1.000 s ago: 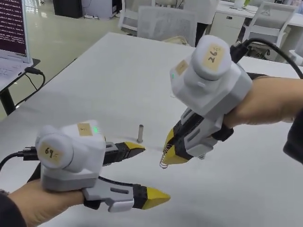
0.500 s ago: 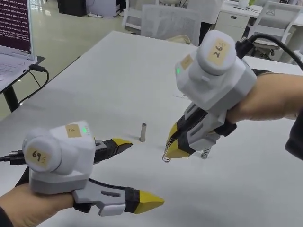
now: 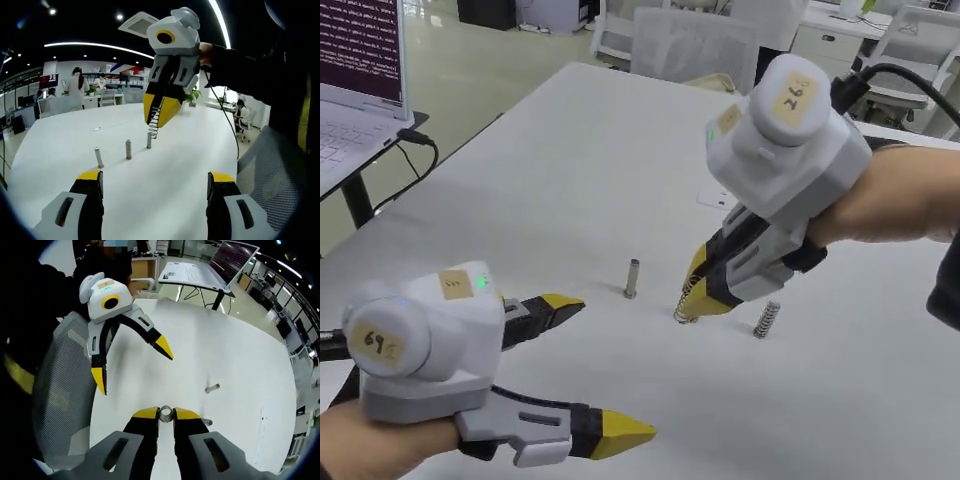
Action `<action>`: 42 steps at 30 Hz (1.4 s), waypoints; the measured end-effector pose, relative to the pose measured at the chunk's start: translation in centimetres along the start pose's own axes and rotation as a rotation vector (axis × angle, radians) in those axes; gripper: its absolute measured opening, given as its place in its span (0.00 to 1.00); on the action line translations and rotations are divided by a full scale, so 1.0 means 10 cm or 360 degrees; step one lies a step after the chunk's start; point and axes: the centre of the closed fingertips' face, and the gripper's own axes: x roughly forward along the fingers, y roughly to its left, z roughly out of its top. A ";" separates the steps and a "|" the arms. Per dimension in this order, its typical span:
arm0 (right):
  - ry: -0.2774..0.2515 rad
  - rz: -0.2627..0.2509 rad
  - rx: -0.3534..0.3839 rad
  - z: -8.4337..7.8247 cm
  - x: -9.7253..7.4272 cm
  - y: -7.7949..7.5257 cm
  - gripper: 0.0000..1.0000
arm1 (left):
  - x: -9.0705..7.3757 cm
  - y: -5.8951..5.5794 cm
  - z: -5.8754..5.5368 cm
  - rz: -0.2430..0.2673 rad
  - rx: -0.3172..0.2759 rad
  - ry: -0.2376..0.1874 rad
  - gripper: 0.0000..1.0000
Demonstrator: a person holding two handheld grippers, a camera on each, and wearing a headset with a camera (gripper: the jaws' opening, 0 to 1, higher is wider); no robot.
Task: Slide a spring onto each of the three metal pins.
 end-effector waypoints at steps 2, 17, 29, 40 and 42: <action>0.0003 -0.0003 -0.0002 0.01 0.02 -0.04 0.08 | -0.02 0.01 -0.01 0.0016 -0.0013 -0.0006 0.83; -0.0015 -0.0071 0.0013 0.14 0.11 -0.44 0.08 | -0.13 0.09 -0.06 0.0106 -0.0039 -0.0007 0.82; -0.0062 -0.0120 0.0047 0.23 0.27 -0.77 0.08 | -0.15 0.12 -0.07 0.0134 -0.0059 -0.0014 0.80; -0.0070 -0.0196 0.0084 0.22 0.41 -0.97 0.08 | -0.14 0.15 -0.09 0.0139 -0.0073 -0.0011 0.79; -0.0070 -0.0199 0.0089 0.21 0.43 -0.99 0.08 | -0.14 0.15 -0.09 0.0139 -0.0073 -0.0007 0.78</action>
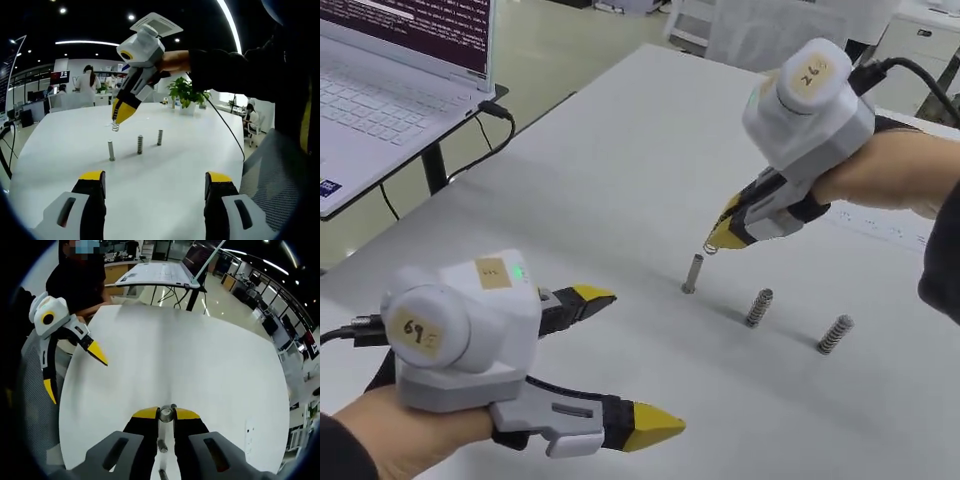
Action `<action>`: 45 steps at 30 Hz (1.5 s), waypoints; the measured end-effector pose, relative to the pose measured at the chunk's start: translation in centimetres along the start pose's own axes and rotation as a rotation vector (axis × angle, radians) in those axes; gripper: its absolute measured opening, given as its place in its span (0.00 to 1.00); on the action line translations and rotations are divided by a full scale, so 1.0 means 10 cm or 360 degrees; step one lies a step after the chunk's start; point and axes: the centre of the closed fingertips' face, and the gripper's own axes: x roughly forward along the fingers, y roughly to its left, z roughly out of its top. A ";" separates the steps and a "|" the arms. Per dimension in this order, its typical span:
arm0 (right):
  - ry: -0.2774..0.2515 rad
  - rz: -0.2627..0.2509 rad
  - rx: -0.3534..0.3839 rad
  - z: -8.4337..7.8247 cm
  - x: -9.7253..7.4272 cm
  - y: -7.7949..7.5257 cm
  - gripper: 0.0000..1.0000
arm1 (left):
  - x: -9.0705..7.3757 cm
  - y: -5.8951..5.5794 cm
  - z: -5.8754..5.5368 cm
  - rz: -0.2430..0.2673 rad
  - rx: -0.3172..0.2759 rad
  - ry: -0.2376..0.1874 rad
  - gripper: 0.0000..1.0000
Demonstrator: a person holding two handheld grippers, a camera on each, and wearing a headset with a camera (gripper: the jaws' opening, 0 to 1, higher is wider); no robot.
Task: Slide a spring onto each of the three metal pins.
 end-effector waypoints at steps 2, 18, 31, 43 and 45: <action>-0.0004 -0.0004 0.0013 -0.01 0.04 -0.03 0.08 | 0.00 0.01 0.00 0.0004 -0.0005 -0.0002 0.78; 0.0012 0.0029 0.0075 -0.08 0.27 -0.12 0.08 | -0.01 0.05 0.01 0.0036 0.0016 0.0001 0.79; 0.0027 0.0052 0.0085 -0.10 0.32 -0.15 0.08 | 0.03 0.06 -0.09 0.0064 0.0121 0.0096 0.79; 0.0044 0.0075 0.0104 -0.15 0.39 -0.15 0.08 | 0.05 0.06 -0.14 0.0071 0.0154 0.0147 0.78; 0.0049 0.0078 0.0110 -0.16 0.40 -0.16 0.08 | 0.04 0.06 -0.15 0.0072 0.0153 0.0147 0.78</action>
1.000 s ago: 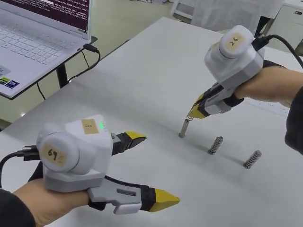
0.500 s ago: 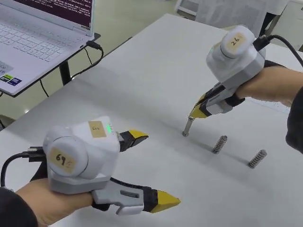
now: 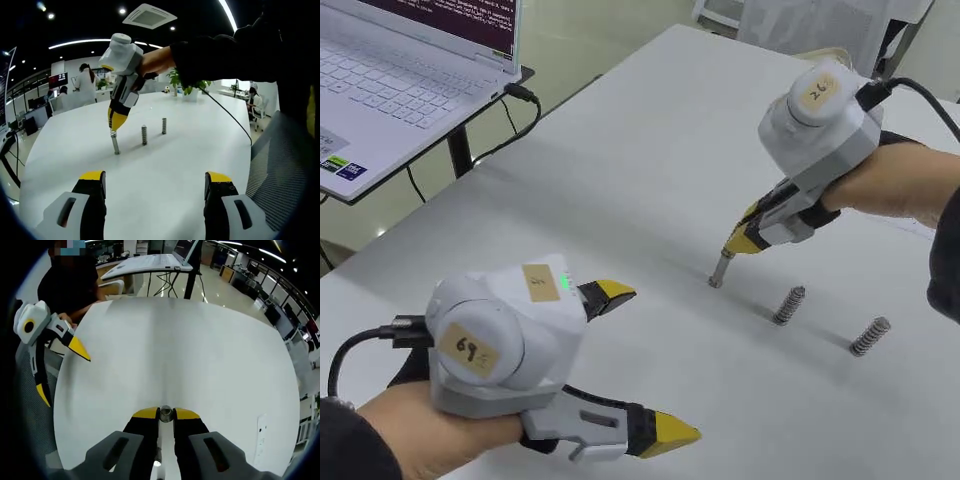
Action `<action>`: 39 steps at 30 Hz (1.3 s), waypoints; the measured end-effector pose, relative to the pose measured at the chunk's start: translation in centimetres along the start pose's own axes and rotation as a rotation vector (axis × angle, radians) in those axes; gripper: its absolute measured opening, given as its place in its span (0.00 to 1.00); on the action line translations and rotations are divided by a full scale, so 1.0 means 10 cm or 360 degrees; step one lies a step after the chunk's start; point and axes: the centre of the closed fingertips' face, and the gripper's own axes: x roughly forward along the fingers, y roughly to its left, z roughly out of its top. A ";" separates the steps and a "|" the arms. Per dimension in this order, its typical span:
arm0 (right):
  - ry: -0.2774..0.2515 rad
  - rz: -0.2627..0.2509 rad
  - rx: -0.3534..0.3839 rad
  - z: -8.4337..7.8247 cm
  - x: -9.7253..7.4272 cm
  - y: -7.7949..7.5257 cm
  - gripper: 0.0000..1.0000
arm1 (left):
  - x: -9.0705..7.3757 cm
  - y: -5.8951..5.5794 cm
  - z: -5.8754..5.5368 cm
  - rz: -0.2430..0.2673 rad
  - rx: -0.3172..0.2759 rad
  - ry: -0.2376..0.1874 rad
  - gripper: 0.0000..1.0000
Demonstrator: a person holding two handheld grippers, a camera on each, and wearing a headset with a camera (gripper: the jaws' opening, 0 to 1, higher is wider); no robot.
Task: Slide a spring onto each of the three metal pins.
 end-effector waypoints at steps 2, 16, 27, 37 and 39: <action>0.0003 0.0006 0.0004 -0.01 0.02 0.00 0.08 | 0.00 0.00 0.00 0.0000 -0.0004 0.0000 0.78; 0.0047 0.0047 0.0038 -0.07 0.17 0.02 0.08 | 0.00 0.01 -0.01 0.0001 -0.0017 0.0002 0.77; 0.0093 0.0088 0.0073 -0.18 0.28 0.10 0.08 | 0.00 0.01 -0.02 0.0001 -0.0018 0.0008 0.77; 0.0121 0.0119 0.0065 -0.23 0.34 0.26 0.08 | 0.00 0.03 -0.01 0.0006 -0.0016 0.0006 0.76; 0.0128 0.0129 0.0064 -0.23 0.36 0.31 0.08 | 0.00 0.03 -0.01 0.0008 -0.0020 0.0003 0.76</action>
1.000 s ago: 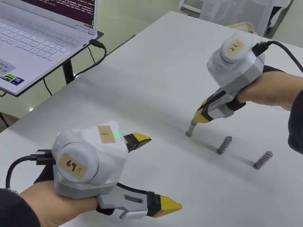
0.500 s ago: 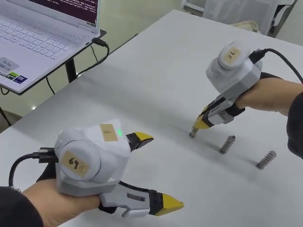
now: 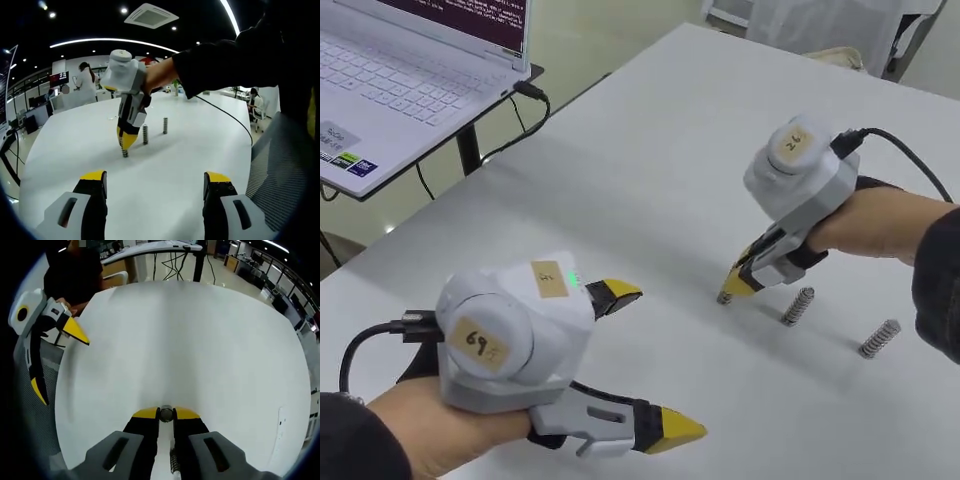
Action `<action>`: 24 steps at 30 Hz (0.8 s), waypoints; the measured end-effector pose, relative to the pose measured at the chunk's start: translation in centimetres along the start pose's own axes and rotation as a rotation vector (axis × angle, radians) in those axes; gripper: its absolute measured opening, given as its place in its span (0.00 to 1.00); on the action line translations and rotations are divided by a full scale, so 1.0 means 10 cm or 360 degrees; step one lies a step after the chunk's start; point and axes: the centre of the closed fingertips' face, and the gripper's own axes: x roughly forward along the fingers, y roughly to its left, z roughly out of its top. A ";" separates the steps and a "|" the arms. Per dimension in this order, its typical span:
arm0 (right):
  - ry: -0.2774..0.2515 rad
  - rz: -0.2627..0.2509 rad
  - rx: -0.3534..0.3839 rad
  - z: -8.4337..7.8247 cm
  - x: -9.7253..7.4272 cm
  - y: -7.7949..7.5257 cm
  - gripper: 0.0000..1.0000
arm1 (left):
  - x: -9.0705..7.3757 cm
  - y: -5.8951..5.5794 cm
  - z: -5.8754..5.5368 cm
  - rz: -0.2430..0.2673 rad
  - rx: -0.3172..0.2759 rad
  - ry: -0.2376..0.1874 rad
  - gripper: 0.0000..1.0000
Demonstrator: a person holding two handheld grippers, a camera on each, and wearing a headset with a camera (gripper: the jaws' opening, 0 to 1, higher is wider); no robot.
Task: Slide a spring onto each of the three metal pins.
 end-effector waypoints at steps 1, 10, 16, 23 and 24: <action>0.0002 0.0002 -0.0001 -0.01 0.01 0.01 0.08 | 0.00 0.00 0.00 0.0000 0.0001 0.0000 0.76; -0.0012 0.0015 -0.0010 0.05 0.04 0.08 0.08 | -0.01 0.00 0.00 0.0000 0.0008 0.0001 0.75; -0.0014 0.0010 -0.0020 0.06 0.04 0.10 0.08 | -0.01 0.00 0.00 0.0001 0.0001 -0.0003 0.75; -0.0021 -0.0006 -0.0017 0.06 0.04 0.11 0.08 | -0.01 -0.01 0.00 -0.0005 0.0004 0.0000 0.75; -0.0019 -0.0015 -0.0028 0.06 0.04 0.10 0.08 | -0.01 -0.01 0.00 -0.0005 0.0005 0.0000 0.75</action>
